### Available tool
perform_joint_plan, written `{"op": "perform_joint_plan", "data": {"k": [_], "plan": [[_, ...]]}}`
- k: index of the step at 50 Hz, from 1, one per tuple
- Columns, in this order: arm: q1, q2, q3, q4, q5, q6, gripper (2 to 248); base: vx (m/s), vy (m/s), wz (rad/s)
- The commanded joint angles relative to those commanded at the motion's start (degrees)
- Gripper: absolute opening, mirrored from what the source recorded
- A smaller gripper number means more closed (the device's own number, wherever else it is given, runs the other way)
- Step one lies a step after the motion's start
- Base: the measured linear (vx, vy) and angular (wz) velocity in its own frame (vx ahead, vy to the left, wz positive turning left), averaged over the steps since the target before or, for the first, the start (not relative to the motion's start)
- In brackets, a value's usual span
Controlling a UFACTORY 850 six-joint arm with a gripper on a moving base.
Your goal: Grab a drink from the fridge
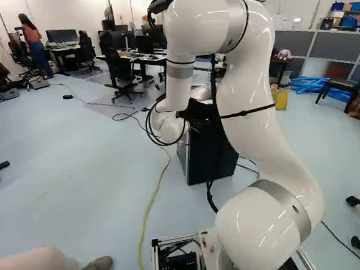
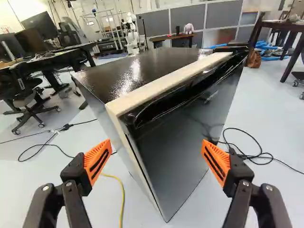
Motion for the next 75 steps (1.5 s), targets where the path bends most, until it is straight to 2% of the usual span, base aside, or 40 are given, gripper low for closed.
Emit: {"op": "perform_joint_plan", "data": {"k": [23,75], "plan": [[-0.4,-1.4,-2.2,2.6,1.1,0.0,247,0.0,0.0,0.0],[-0.2,-1.3,-2.0,8.3,3.5,0.0,247,0.0,0.0,0.0]]}}
